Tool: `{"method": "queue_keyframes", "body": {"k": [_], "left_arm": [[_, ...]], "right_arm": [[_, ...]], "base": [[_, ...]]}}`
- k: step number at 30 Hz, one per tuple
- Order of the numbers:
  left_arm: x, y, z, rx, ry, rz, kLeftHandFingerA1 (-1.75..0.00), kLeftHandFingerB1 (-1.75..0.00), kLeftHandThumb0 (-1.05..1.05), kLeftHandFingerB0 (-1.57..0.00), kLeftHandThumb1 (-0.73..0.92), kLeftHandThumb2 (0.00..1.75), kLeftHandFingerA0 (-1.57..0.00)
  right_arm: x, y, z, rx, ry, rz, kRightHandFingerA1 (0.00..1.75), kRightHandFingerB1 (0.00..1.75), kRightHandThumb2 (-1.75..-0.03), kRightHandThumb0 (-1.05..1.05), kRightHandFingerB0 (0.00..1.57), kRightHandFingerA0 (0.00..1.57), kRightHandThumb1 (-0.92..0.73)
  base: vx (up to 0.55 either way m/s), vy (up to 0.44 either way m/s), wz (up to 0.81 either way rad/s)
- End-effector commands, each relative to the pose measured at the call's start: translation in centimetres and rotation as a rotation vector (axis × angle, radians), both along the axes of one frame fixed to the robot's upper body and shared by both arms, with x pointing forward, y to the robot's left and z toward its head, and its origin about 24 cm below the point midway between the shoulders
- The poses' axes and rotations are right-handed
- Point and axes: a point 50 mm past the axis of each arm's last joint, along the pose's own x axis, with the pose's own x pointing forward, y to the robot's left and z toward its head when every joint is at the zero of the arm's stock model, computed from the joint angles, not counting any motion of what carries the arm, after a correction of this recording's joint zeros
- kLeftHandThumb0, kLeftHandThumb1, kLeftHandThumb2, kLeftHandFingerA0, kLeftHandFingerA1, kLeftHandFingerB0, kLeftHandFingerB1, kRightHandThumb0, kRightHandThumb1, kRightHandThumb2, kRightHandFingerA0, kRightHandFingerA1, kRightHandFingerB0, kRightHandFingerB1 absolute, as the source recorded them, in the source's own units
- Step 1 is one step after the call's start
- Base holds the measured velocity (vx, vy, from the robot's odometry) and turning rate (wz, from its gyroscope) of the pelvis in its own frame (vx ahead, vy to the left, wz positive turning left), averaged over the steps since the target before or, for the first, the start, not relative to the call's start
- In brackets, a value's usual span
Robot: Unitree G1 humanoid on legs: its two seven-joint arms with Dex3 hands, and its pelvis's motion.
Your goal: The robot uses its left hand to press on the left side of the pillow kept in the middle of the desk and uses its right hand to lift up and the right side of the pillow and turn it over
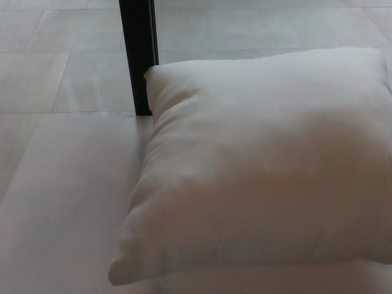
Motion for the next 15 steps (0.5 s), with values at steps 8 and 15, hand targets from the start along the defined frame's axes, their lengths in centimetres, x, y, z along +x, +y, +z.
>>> {"method": "queue_keyframes", "body": {"k": [8,15], "left_arm": [[7.7,-14.3,7.5,-0.056,-0.104,-0.536,-0.55,-0.39,-0.69,-0.01,0.75,1.13,-0.08],[9.9,-17.5,4.9,0.077,0.146,-0.78,-0.5,-0.3,-0.86,-0.07,0.92,0.73,-0.19]], "right_arm": [[10.1,13.2,4.8,-0.127,0.01,0.745,0.31,0.09,-1.19,-0.94,0.0,0.0,-0.72],[12.3,16.4,3.6,-0.092,0.063,0.826,0.45,0.12,-1.18,-0.9,0.03,0.03,-0.71]], "base": [[0.0,0.0,0.0],[0.0,0.0,0.0]]}}
